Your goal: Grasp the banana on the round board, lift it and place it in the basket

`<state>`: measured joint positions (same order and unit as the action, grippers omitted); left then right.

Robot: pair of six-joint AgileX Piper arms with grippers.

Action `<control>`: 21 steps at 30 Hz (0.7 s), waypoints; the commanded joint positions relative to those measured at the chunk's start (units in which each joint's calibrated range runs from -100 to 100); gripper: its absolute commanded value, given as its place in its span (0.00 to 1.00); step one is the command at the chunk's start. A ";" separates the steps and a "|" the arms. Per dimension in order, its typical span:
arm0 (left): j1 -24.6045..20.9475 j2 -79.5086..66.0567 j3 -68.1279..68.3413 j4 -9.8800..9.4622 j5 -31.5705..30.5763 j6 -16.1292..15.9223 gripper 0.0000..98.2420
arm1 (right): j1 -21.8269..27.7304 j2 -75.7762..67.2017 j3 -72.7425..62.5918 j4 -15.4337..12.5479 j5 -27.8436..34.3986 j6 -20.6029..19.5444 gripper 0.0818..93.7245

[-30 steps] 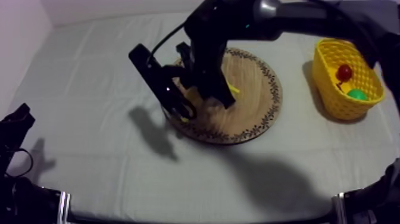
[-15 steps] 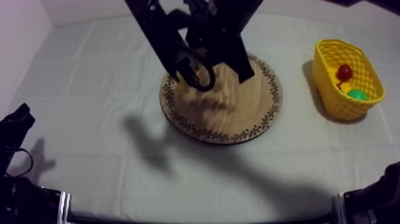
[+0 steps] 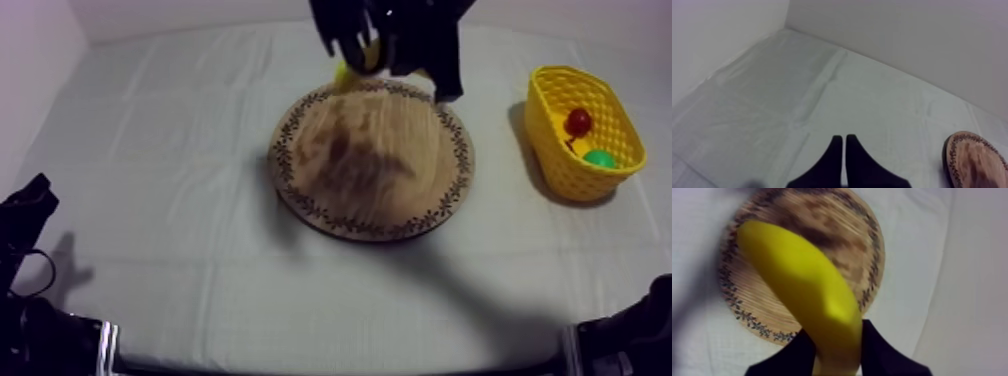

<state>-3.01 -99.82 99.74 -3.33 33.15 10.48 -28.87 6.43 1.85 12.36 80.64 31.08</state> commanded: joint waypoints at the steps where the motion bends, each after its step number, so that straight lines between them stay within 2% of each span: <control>1: 0.01 0.00 0.03 -0.02 0.00 0.01 0.00 | 3.84 0.32 -0.72 0.36 0.87 -1.64 0.20; 15: 0.01 0.00 0.03 -0.02 0.00 0.01 0.00 | 22.09 2.55 -1.29 0.03 4.09 -6.72 0.19; 21: 0.01 0.00 0.03 -0.02 0.00 0.02 0.00 | 28.29 3.62 0.23 0.17 4.69 -8.45 0.20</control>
<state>-3.01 -99.82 99.74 -3.33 33.15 10.51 -3.74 9.97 1.76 12.48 85.44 22.89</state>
